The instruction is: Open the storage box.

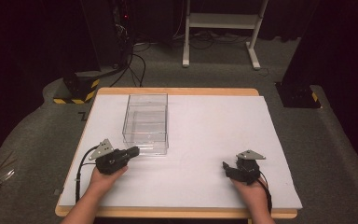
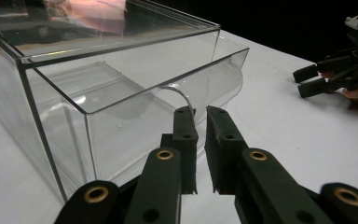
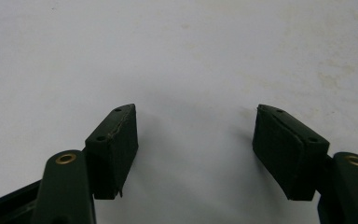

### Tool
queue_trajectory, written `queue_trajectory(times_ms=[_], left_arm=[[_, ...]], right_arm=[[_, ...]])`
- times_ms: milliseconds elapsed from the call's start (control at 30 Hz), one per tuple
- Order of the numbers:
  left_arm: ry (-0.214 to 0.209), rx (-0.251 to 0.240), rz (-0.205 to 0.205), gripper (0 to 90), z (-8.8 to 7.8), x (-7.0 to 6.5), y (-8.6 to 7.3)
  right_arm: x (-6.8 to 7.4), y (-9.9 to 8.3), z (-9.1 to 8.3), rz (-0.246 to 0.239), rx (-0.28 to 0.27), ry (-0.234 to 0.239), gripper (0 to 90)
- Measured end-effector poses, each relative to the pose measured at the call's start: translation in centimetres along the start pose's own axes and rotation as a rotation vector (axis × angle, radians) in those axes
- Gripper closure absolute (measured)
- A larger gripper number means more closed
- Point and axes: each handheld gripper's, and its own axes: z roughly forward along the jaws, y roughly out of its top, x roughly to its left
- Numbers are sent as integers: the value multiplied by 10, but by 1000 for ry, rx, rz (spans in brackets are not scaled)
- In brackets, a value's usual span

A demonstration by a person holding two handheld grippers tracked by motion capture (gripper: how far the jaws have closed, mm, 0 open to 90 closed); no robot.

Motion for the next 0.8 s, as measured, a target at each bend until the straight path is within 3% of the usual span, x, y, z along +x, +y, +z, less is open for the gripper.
queue_trajectory(times_ms=[800], left_arm=[[-55, 31, 18, 847, -21, -27, -11]], right_arm=[[0, 0, 0, 3, 0, 2, 310]])
